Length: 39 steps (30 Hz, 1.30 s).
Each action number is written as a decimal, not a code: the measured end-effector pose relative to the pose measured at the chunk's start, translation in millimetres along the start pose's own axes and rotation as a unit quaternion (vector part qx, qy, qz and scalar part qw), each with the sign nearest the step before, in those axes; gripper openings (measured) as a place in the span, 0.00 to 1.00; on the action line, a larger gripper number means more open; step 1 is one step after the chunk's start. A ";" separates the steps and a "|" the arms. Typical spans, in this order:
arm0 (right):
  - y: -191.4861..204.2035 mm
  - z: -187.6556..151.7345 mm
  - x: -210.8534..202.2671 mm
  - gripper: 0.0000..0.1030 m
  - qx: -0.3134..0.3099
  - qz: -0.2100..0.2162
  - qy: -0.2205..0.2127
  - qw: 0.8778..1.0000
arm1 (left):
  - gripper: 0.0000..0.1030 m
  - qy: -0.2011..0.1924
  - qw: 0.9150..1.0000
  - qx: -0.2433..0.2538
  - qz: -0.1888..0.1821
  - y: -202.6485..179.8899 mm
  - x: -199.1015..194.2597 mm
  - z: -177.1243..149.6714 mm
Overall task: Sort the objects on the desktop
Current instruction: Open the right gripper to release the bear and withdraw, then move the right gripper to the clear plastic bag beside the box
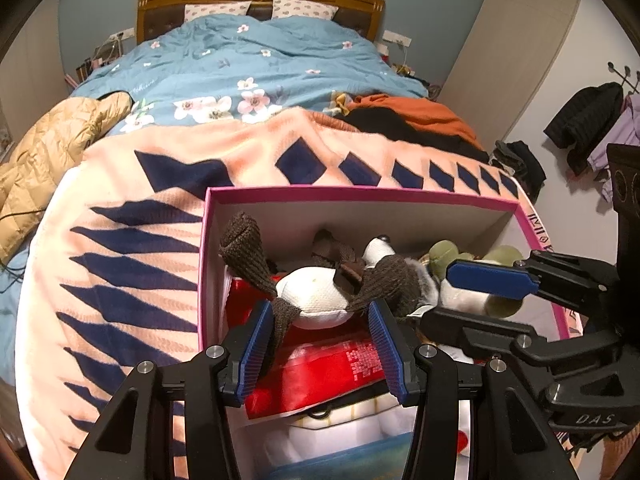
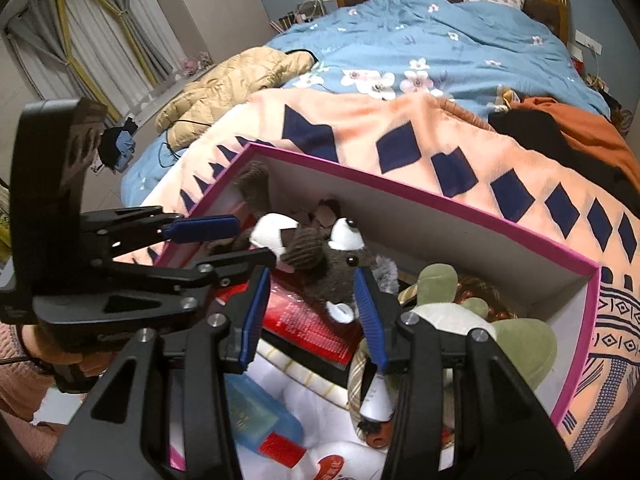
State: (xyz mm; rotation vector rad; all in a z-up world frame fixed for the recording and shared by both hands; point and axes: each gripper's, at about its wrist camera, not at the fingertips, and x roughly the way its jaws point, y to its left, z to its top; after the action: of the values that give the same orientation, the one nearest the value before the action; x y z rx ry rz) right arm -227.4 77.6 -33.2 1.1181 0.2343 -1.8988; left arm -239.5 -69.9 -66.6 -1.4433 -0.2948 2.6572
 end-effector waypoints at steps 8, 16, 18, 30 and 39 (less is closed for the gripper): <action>8.2 -4.0 -20.6 0.45 -0.003 0.020 -0.027 0.999 | 0.53 -0.032 0.999 0.014 0.006 -13.1 -25.2 -6.6; 18.0 -16.3 -47.9 0.45 0.004 0.032 -0.049 0.998 | 0.66 -0.061 0.998 0.007 0.007 -23.1 -55.4 -24.2; 21.1 -21.2 -54.0 0.45 0.008 0.037 -0.054 0.998 | 0.67 -0.072 0.997 0.003 0.004 -24.9 -65.2 -30.6; 38.3 -65.5 -92.3 0.46 0.050 0.060 -0.075 0.994 | 0.86 -0.071 0.997 -0.021 -0.020 -36.9 -98.8 -67.6; 42.9 -96.7 -122.0 0.52 0.078 0.057 -0.086 0.992 | 0.87 -0.070 0.993 -0.024 -0.088 -51.4 -119.4 -93.3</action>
State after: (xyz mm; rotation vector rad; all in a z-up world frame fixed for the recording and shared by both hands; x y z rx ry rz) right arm -112.0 178.7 17.2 1.0383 -0.0734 -1.9240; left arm -96.3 -30.2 -7.1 -1.1834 -0.4773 2.6275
